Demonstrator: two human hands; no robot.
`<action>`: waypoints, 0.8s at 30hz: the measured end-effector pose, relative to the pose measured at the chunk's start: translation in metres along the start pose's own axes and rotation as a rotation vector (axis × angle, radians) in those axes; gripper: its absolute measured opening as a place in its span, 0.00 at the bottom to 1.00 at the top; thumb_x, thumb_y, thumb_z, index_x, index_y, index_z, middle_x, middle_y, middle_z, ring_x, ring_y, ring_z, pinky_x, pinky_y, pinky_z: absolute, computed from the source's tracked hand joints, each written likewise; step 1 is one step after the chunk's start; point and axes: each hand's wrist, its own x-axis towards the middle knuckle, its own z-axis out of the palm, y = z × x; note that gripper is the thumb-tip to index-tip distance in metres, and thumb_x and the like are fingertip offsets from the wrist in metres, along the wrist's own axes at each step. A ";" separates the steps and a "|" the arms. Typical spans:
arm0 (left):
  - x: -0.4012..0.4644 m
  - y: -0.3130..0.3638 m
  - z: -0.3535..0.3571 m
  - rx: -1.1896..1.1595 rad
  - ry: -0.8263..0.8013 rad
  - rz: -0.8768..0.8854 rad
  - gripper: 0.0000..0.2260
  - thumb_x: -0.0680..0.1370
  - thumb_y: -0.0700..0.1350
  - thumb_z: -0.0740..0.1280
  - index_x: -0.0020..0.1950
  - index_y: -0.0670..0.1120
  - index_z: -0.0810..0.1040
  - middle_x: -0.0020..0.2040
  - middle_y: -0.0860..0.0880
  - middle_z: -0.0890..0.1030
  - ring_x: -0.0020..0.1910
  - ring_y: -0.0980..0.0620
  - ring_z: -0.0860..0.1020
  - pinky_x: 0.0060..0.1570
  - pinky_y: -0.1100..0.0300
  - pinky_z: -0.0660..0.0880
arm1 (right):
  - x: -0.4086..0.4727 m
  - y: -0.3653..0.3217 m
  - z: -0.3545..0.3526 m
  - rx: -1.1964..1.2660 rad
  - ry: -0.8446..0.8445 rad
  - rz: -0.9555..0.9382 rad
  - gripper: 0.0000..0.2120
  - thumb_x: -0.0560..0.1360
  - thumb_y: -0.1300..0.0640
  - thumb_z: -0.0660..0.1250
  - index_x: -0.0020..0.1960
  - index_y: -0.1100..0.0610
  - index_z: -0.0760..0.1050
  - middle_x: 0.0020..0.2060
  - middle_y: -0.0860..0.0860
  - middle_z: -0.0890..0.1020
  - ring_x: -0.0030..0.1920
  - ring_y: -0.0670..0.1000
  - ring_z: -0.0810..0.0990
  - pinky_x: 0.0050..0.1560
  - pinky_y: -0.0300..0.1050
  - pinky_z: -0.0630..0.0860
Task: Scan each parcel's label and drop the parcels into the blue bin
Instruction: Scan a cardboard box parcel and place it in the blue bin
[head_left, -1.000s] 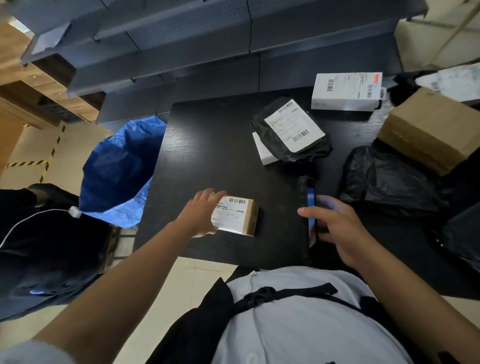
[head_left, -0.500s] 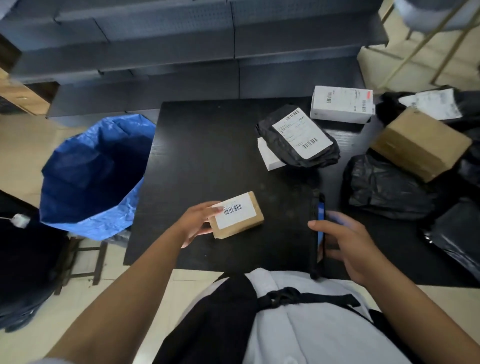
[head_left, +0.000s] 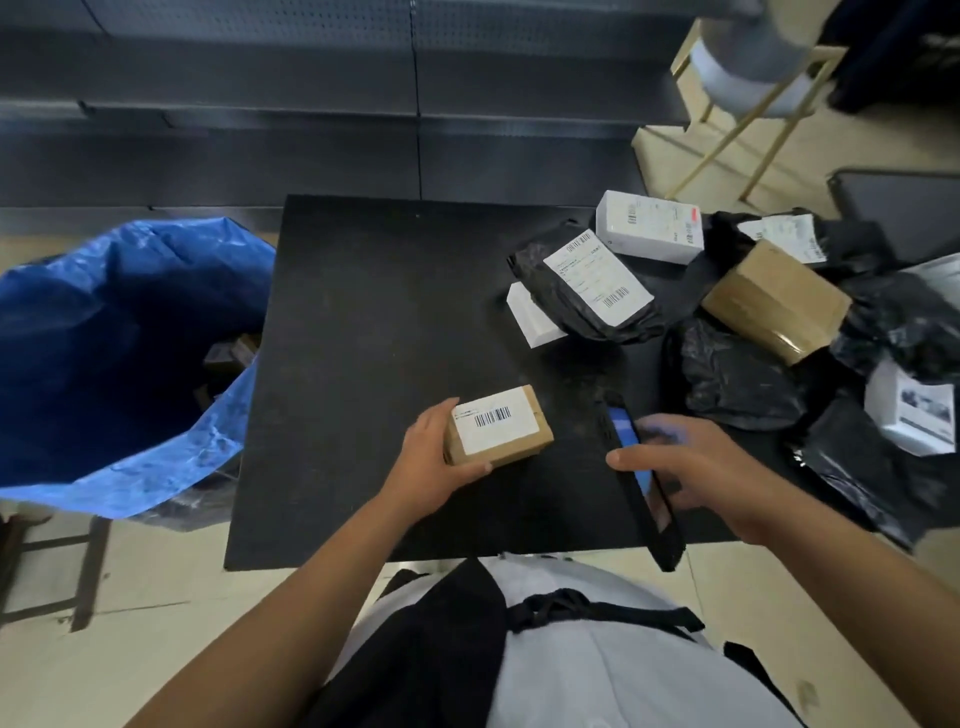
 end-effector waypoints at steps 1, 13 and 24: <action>0.001 -0.003 0.001 0.000 -0.008 0.017 0.43 0.70 0.54 0.79 0.78 0.57 0.58 0.77 0.55 0.63 0.76 0.51 0.62 0.74 0.43 0.66 | -0.003 -0.008 0.001 -0.085 -0.008 0.000 0.18 0.72 0.52 0.78 0.59 0.55 0.79 0.45 0.57 0.87 0.45 0.63 0.87 0.44 0.52 0.83; 0.006 -0.012 -0.007 -0.096 -0.097 0.109 0.40 0.71 0.51 0.78 0.76 0.58 0.59 0.74 0.54 0.61 0.74 0.50 0.57 0.72 0.47 0.62 | 0.014 -0.065 0.050 -1.036 0.032 0.150 0.26 0.64 0.35 0.77 0.37 0.53 0.67 0.31 0.48 0.74 0.32 0.52 0.74 0.33 0.44 0.65; 0.009 -0.011 -0.009 -0.126 -0.118 0.084 0.39 0.70 0.50 0.79 0.74 0.59 0.60 0.73 0.52 0.61 0.73 0.48 0.56 0.73 0.44 0.62 | 0.009 -0.091 0.072 -1.077 0.029 0.217 0.23 0.67 0.40 0.77 0.38 0.54 0.69 0.33 0.49 0.76 0.32 0.51 0.75 0.33 0.43 0.67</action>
